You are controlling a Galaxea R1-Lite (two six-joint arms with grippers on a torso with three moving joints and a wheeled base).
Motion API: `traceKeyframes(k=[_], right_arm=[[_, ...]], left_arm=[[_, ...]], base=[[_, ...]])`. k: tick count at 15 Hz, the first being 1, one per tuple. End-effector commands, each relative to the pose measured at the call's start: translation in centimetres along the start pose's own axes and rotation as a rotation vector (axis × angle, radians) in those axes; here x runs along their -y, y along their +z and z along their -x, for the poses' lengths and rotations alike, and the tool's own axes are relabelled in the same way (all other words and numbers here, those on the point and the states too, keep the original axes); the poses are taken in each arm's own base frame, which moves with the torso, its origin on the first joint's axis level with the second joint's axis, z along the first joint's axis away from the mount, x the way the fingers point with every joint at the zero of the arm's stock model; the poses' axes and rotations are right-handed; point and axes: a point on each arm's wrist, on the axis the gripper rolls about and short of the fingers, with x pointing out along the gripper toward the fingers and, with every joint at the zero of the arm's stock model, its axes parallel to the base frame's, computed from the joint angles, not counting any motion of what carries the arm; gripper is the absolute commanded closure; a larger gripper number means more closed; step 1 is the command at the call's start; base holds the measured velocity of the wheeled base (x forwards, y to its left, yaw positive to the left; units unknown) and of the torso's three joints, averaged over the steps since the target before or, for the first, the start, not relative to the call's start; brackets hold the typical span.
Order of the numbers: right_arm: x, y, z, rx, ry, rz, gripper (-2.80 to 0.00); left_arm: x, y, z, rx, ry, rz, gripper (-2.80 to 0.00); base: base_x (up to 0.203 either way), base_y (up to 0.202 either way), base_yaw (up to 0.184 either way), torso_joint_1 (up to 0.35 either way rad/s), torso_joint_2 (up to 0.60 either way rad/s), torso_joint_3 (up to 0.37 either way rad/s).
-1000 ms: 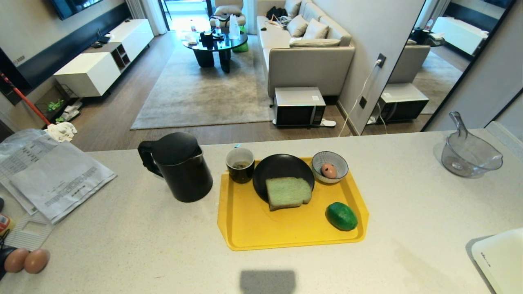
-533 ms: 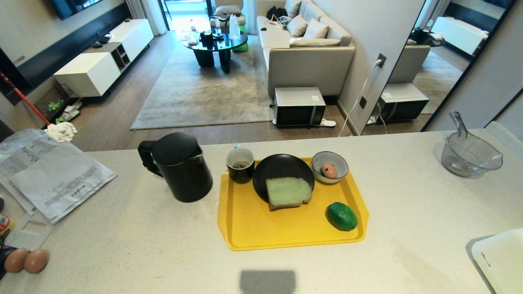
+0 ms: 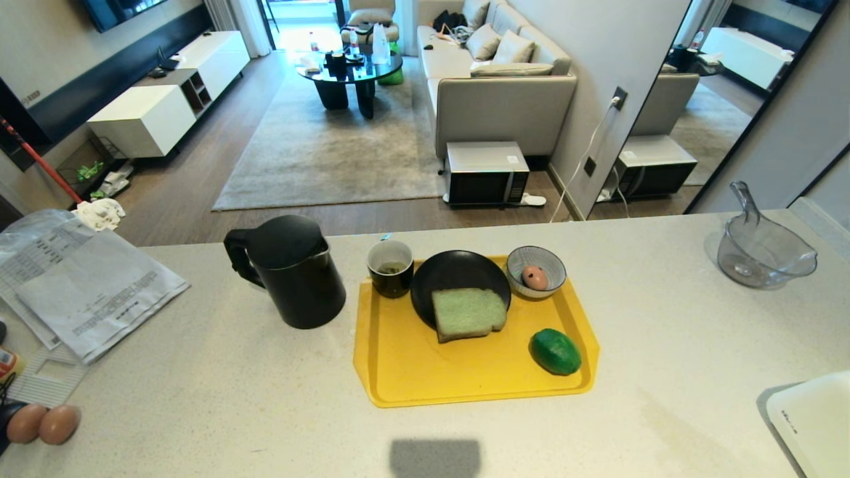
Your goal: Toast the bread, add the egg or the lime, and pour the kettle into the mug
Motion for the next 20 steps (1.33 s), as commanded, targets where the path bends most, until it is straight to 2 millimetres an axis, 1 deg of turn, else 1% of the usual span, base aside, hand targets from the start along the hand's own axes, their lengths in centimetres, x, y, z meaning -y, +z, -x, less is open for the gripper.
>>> traceKeyframes(k=[1,20], right_arm=[[0.0,0.0,0.0,0.0,0.0,0.001,0.0],[0.0,-0.01,0.0,0.0,0.0,0.003,0.0]], left_arm=[[0.05,-0.48,-0.1,-0.015,-0.001,0.0,0.0],[0.05,-0.47,-0.1,-0.014,-0.001,0.0,0.0]], base=[[0.0,0.0,0.0,0.0,0.0,0.0],[0.0,0.0,0.0,0.0,0.0,0.0]])
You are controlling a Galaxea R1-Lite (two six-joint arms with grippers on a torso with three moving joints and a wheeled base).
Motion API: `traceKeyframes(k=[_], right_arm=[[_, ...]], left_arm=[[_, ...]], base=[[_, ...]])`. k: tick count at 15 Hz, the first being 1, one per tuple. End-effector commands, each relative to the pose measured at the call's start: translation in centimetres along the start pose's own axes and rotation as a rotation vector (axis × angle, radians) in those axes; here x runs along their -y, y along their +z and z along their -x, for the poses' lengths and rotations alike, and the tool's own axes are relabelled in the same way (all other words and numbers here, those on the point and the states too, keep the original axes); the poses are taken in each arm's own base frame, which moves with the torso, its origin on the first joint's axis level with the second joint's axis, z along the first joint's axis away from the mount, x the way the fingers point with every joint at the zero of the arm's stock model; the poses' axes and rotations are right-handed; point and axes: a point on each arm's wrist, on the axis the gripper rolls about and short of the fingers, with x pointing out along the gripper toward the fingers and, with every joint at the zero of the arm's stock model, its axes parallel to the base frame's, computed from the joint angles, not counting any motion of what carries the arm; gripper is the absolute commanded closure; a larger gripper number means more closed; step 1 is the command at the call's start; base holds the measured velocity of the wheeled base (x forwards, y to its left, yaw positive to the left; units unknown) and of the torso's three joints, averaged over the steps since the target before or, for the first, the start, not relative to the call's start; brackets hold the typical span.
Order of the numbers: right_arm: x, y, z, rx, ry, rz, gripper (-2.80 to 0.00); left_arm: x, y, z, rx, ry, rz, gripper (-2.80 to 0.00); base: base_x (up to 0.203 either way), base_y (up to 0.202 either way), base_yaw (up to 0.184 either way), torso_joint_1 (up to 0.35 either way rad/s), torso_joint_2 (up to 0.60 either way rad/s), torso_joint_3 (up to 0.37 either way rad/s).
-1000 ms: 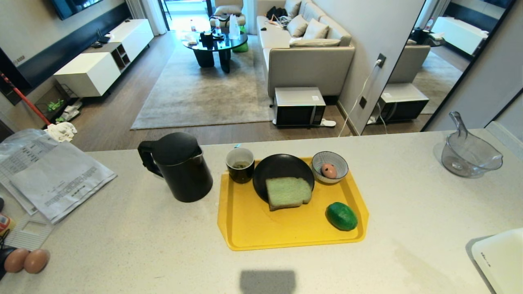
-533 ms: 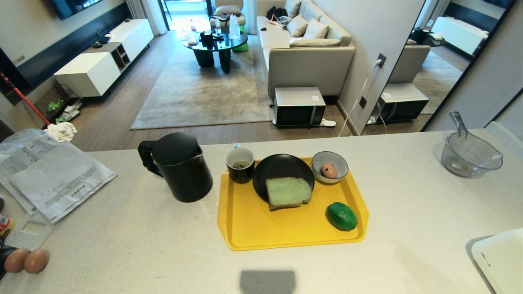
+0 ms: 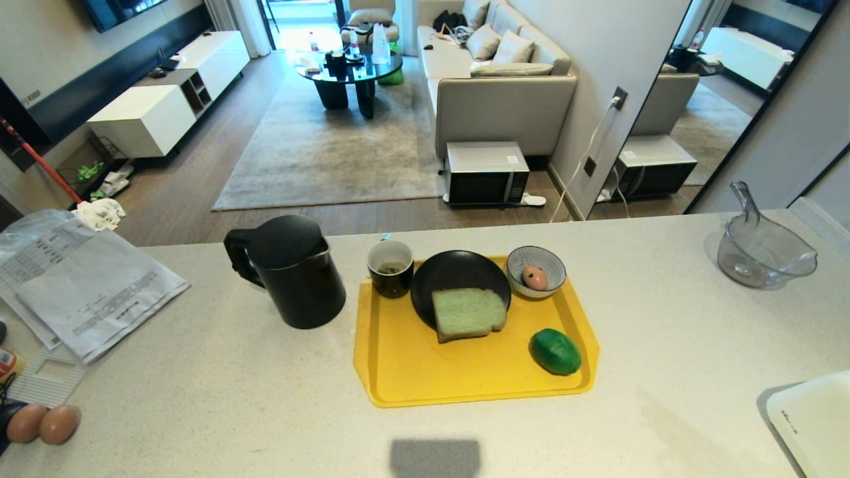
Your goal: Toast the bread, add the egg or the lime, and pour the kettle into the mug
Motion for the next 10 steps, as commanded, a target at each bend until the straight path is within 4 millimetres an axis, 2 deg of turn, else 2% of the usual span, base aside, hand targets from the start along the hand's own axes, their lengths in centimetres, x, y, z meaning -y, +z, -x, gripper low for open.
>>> traceKeyframes(k=[1,10], right_arm=[[0.0,-0.02,0.0,-0.001,-0.001,0.002,0.0],[0.0,0.0,0.0,0.0,-0.001,0.003,0.0]], left_arm=[[0.05,-0.47,-0.1,-0.014,-0.002,0.0,0.0],[0.05,-0.47,-0.1,-0.014,-0.002,0.0,0.0]], base=[[0.0,0.0,0.0,0.0,0.0,0.0],[0.0,0.0,0.0,0.0,0.0,0.0]])
